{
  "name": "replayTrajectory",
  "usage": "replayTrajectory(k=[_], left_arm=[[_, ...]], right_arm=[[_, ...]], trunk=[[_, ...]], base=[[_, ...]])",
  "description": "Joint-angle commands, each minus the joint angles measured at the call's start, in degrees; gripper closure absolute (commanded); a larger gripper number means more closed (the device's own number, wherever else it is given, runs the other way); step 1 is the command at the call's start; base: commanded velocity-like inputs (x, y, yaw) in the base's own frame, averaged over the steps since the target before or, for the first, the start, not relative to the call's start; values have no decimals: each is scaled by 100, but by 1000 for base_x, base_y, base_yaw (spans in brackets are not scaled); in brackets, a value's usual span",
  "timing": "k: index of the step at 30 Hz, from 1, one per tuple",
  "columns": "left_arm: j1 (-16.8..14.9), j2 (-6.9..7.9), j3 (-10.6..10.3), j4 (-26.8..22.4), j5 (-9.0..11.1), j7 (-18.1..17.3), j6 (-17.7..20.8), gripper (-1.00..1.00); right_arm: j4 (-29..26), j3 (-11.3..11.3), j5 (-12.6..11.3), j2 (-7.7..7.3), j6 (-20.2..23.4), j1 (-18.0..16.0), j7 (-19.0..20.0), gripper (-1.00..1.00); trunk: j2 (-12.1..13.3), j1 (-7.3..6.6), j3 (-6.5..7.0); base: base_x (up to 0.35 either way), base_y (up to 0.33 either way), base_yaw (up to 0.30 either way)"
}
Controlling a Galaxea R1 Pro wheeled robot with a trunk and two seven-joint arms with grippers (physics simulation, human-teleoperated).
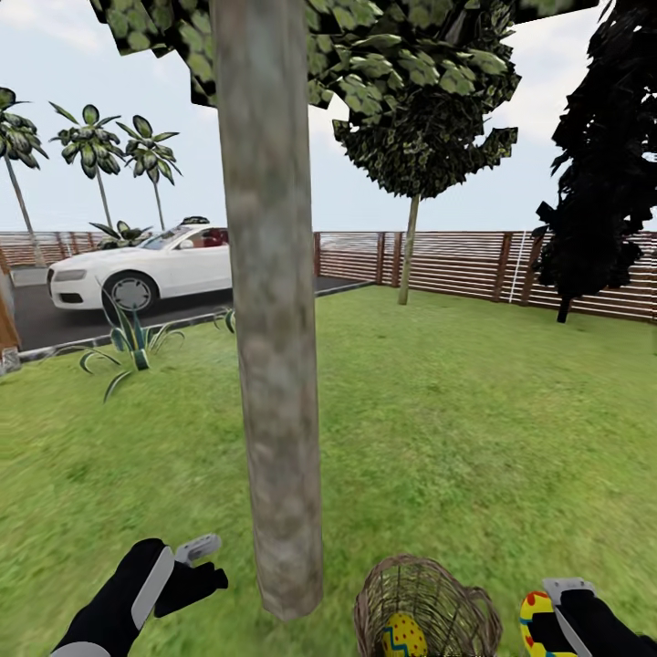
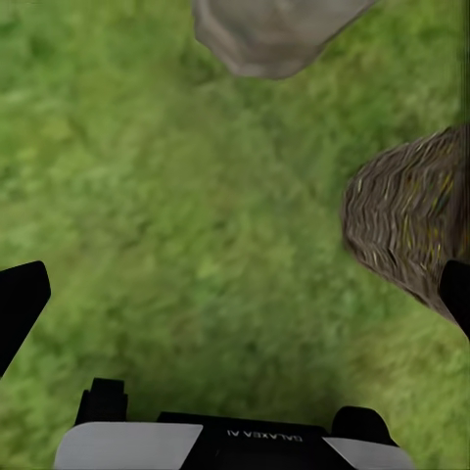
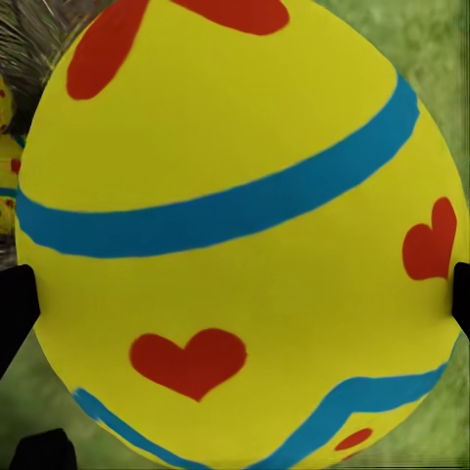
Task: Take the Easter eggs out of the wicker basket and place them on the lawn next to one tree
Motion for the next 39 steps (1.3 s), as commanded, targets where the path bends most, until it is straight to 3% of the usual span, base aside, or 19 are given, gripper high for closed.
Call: replayTrajectory(k=[1,10,14,19,39], left_arm=[[-1,0,8,-9,47,31,28,-100],[0,0,8,-9,47,31,28,-100],[-1,0,8,-9,47,31,28,-100],[-1,0,2,184,47,31,-272,-100],[-1,0,8,246,47,31,-289,-100]], right_arm=[[-8,9,1,-4,30,-4,2,100],[-8,-8,0,-40,81,-4,2,100],[-35,-5,34,-130,80,-4,5,100],[-500,22,61,-141,109,-4,-8,100],[-491,-26,11,-166,110,-4,35,100]], trunk=[[-4,0,-2],[-4,0,39],[-4,0,40],[-4,0,40],[-4,0,69]], base=[[0,0,-256],[0,0,-197],[0,0,25],[0,0,-18],[0,0,-286]])
